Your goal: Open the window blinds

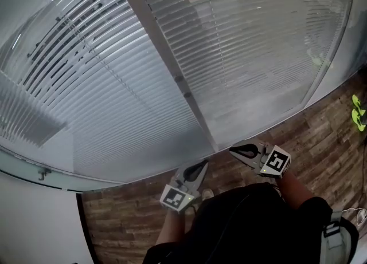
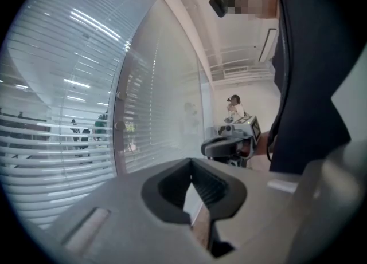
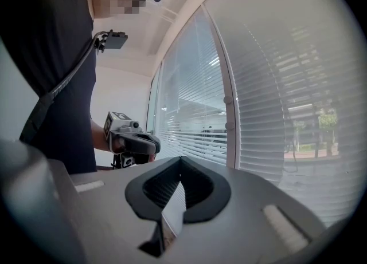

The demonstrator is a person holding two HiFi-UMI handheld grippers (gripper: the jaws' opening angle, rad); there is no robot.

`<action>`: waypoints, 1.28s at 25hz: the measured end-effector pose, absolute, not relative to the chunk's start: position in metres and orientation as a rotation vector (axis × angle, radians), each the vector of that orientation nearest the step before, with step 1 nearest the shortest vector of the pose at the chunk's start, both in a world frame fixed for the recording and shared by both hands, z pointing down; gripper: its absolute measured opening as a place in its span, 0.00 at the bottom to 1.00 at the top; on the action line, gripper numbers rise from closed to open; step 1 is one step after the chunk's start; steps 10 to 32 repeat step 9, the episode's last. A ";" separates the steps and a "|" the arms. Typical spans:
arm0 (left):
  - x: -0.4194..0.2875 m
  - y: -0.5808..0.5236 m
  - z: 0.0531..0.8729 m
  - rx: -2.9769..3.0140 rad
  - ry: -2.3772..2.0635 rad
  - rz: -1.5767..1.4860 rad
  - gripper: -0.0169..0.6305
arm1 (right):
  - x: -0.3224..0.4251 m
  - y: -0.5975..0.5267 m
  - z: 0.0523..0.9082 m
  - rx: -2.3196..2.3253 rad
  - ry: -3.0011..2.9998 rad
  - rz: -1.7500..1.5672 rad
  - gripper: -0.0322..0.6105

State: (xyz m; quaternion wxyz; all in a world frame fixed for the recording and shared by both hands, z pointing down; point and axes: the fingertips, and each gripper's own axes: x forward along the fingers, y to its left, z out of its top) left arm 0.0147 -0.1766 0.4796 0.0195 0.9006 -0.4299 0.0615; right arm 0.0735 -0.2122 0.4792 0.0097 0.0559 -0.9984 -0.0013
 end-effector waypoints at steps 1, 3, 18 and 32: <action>0.016 -0.178 0.479 2.796 -1.337 0.196 0.03 | 0.074 -0.213 0.479 0.166 -3.118 -0.006 0.06; 0.020 -0.177 0.479 2.798 -1.339 0.206 0.03 | 0.077 -0.212 0.483 0.155 -3.109 -0.002 0.06; 0.041 -0.173 0.486 2.799 -1.313 0.217 0.03 | 0.094 -0.207 0.498 0.157 -3.080 0.019 0.06; 0.041 -0.173 0.486 2.799 -1.313 0.217 0.03 | 0.094 -0.207 0.498 0.157 -3.080 0.019 0.06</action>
